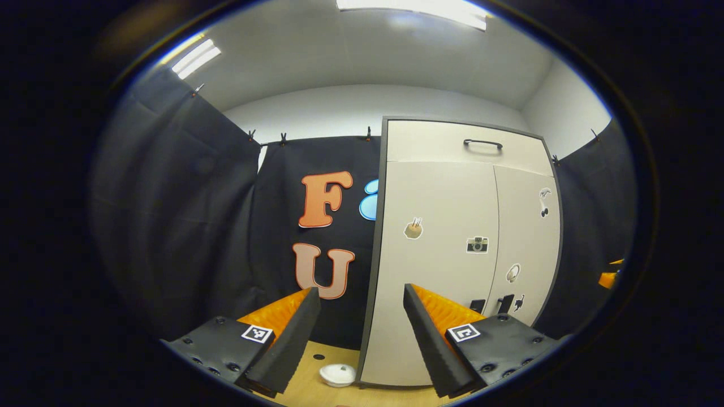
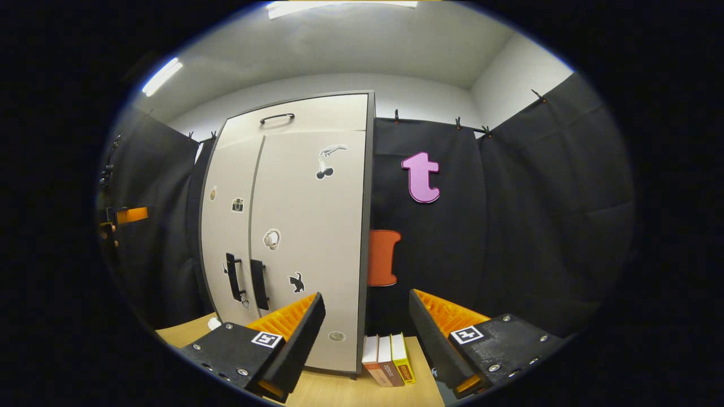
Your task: Grab one shoe with the right hand and put it into the shoe cabinet, grab the other shoe with the left hand and put it into the shoe cabinet; then close the right door with the right hand and the left door with the left hand.
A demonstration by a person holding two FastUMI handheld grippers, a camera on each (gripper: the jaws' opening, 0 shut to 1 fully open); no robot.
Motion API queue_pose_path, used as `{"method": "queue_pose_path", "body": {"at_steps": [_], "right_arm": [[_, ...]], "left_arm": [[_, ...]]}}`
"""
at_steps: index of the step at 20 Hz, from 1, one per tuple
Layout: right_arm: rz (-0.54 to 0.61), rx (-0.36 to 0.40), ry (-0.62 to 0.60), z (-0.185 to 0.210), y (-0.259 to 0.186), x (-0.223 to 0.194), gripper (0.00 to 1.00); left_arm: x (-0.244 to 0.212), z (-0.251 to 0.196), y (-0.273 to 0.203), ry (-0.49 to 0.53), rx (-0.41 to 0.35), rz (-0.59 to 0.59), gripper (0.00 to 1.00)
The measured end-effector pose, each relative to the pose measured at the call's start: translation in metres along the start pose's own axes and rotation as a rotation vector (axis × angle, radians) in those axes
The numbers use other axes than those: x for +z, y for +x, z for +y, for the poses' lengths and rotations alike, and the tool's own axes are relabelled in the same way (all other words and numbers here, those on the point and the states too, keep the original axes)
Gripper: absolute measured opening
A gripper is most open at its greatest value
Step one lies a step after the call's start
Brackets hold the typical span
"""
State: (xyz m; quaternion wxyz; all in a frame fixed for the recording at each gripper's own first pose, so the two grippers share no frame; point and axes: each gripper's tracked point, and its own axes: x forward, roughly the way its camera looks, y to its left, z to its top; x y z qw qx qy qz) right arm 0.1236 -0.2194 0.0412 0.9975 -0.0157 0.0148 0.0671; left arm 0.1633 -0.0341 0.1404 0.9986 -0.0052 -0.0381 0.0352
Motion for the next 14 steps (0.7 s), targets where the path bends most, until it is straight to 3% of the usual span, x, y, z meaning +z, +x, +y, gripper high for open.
{"method": "queue_pose_path", "body": {"at_steps": [12,14], "right_arm": [[0.01,-0.024,0.015,-0.033,-0.006,-0.004,0.93],[0.018,-0.024,0.019,-0.036,-0.005,-0.008,0.93]], "left_arm": [[-0.012,-0.039,0.009,-0.007,-0.034,0.023,0.99],[-0.017,-0.043,0.011,-0.008,-0.036,0.029,0.94]]}}
